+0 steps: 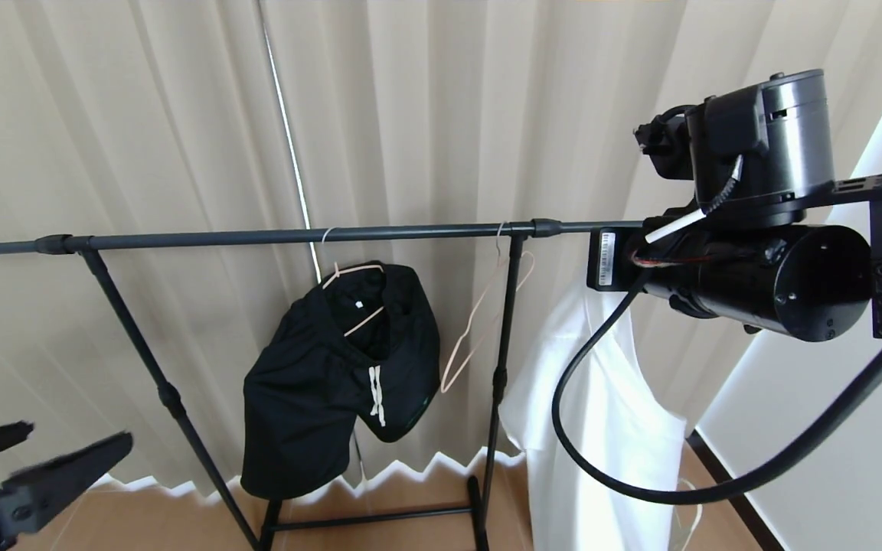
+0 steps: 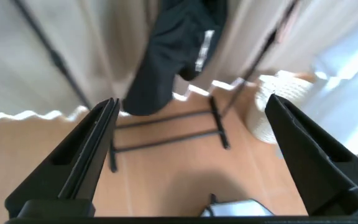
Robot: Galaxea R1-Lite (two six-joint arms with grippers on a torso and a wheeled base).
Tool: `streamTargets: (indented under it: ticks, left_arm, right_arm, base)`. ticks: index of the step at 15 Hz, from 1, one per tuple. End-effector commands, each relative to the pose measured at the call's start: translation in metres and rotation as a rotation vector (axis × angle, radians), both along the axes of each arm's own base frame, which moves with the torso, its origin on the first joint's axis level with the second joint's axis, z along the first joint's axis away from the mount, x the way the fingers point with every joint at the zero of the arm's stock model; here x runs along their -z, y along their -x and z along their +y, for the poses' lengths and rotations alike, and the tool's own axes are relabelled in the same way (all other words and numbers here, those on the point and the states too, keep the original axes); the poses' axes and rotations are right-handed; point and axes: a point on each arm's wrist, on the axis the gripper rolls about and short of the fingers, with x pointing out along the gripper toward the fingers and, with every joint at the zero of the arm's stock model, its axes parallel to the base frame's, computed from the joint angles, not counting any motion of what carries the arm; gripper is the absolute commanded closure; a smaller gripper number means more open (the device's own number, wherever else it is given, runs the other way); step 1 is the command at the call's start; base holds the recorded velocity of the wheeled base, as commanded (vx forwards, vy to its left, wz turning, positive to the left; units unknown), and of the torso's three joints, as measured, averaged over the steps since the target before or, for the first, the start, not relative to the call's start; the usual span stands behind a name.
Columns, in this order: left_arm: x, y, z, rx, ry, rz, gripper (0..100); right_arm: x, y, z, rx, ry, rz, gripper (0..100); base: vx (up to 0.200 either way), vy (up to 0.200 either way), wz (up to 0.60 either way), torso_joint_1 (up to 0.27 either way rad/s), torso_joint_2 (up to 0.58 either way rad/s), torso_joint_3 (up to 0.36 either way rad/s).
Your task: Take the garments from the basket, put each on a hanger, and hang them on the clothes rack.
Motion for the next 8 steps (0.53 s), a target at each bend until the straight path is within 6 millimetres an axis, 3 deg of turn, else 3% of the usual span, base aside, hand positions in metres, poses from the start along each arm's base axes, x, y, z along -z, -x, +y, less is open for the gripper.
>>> streamTargets:
  ticks: [1,4,8]
  left_arm:
    - [-0.008,-0.087,-0.092,0.113,-0.065,0.204,0]
    - [-0.001,-0.114,-0.145,0.207,-0.103,0.234,0]
    - [0.014,-0.136,-0.191,0.271,-0.121,0.242,0]
  right_arm:
    - [-0.001,-0.005,0.005,0.001,-0.006,-0.002,100]
    - [-0.003,-0.003,0.007,-0.011,-0.018,-0.01,100]
    - [-0.002,0.0,0.016,-0.046,-0.045,-0.042,100]
  base:
    - [0.0,0.0,0.0,0.0,0.0,0.0]
    - [0.0,0.0,0.0,0.0,0.0,0.0]
    - [0.0,0.0,0.0,0.0,0.0,0.0]
